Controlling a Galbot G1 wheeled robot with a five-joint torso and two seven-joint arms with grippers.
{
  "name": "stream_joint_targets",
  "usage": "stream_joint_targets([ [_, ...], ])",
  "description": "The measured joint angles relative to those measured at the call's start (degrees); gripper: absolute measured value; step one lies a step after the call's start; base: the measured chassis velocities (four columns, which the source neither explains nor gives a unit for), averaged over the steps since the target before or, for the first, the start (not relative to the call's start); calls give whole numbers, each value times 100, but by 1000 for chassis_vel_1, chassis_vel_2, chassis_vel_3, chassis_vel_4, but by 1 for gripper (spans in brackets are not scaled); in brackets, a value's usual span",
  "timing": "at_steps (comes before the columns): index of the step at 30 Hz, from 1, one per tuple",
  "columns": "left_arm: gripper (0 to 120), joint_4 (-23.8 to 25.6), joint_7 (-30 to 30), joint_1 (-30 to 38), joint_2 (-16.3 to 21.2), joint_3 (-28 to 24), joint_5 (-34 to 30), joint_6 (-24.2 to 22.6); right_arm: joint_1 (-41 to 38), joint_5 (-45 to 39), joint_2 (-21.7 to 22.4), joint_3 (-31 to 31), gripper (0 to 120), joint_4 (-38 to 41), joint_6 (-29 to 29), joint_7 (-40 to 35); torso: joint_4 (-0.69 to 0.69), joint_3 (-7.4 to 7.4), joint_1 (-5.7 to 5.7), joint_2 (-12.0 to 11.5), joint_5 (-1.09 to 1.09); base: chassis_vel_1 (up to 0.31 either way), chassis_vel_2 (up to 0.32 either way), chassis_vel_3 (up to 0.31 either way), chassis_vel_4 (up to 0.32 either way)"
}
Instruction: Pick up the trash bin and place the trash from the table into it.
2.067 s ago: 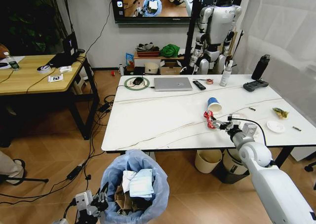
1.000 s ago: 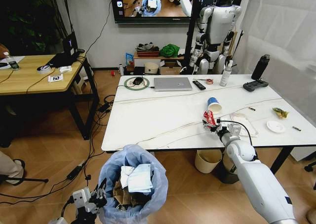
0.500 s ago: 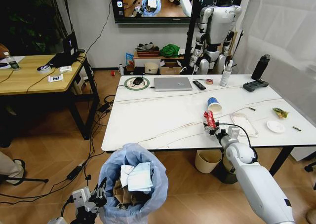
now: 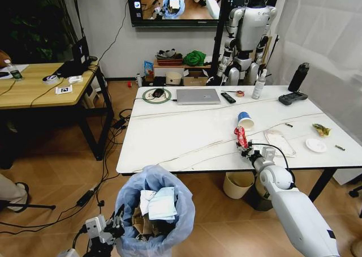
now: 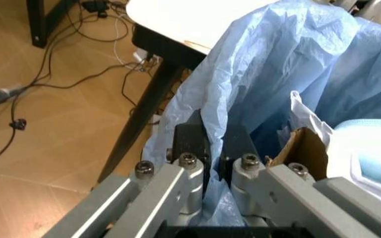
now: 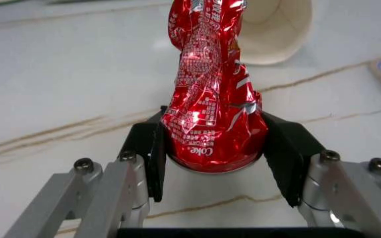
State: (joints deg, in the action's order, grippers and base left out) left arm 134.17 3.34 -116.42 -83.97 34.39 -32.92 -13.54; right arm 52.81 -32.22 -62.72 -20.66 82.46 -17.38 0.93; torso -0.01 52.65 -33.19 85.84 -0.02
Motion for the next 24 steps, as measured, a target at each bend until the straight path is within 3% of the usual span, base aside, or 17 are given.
stream_joint_targets([
  [4, 0, -58, 17, 28, 16, -4, -79, -21, 439, -492, 316, 38, 44, 1200, 9, -79, 0, 0, 0, 0, -1, 0, 0, 0, 0],
  [6, 0, -67, 16, 32, 18, -4, -80, -22, 471, -530, 337, 57, 44, 1293, 12, -87, 0, 0, 0, 0, -1, 0, 0, 0, 0],
  [9, 0, -100, 18, 41, 37, 2, -79, -27, 775, -846, 590, 536, 44, 2280, 86, -176, 2, -1, 0, 0, 1, 0, 0, 0, 0],
  [13, 0, -96, 19, 45, 31, 8, -68, -34, 954, -973, 746, 985, 44, 2880, 219, -199, 2, -1, 0, 0, -1, 0, 0, 0, 0],
  [15, 0, -76, 19, 55, -1, 0, -25, -38, 1085, -1128, 877, 1588, 44, 3520, 339, -197, 2, -1, 0, 0, 0, 0, 0, 0, 0],
  [24, 0, -50, 24, 79, -81, -44, 71, -53, 1209, -1175, 1211, 2707, 44, 4353, 698, 352, 2, -1, 1, 0, 1, 0, 0, 0, 0],
])
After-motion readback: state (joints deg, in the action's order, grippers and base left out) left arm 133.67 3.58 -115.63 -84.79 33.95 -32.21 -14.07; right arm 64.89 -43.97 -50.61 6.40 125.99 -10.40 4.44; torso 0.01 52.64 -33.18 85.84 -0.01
